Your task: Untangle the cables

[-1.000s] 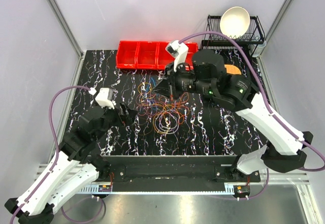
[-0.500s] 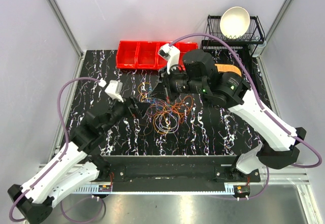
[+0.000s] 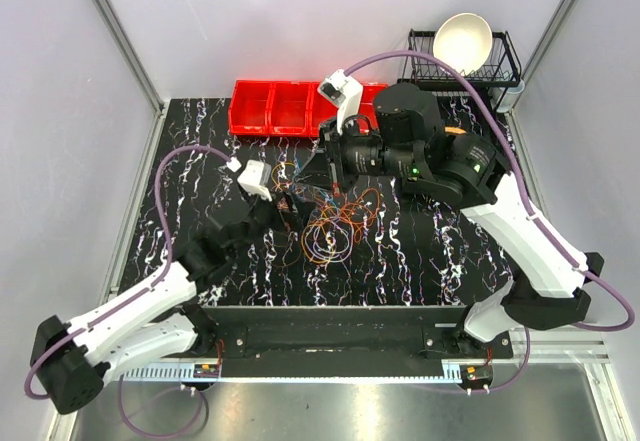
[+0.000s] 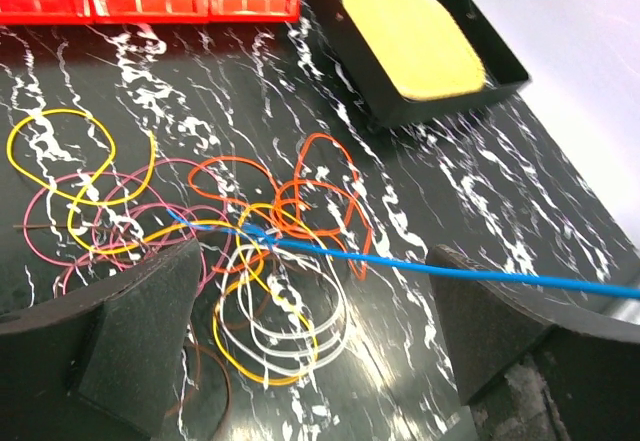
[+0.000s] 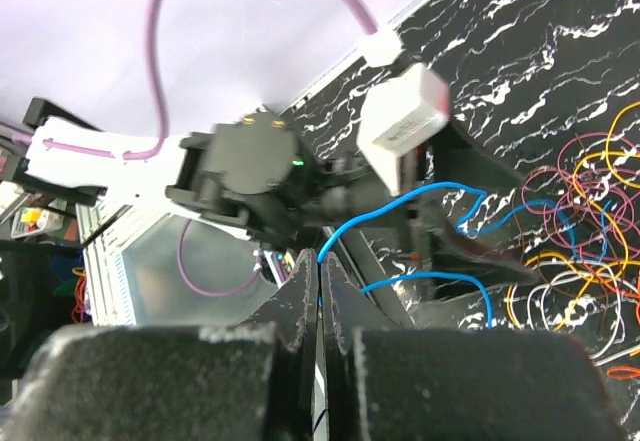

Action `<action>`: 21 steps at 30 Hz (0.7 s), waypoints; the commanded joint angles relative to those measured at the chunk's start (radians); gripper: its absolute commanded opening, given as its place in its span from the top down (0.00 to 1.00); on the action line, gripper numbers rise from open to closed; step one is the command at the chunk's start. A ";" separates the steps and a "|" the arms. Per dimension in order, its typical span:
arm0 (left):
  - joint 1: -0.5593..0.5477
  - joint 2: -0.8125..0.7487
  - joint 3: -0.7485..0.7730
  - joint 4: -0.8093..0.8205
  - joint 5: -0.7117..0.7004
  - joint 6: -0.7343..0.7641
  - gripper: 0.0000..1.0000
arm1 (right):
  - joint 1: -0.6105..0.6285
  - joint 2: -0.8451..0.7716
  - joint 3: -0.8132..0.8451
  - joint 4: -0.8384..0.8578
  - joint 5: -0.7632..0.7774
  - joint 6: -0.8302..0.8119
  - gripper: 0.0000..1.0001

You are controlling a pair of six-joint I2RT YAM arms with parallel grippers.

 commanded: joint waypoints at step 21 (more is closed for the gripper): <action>-0.033 0.248 0.095 0.288 -0.094 -0.029 1.00 | 0.007 0.040 0.375 -0.152 0.081 -0.005 1.00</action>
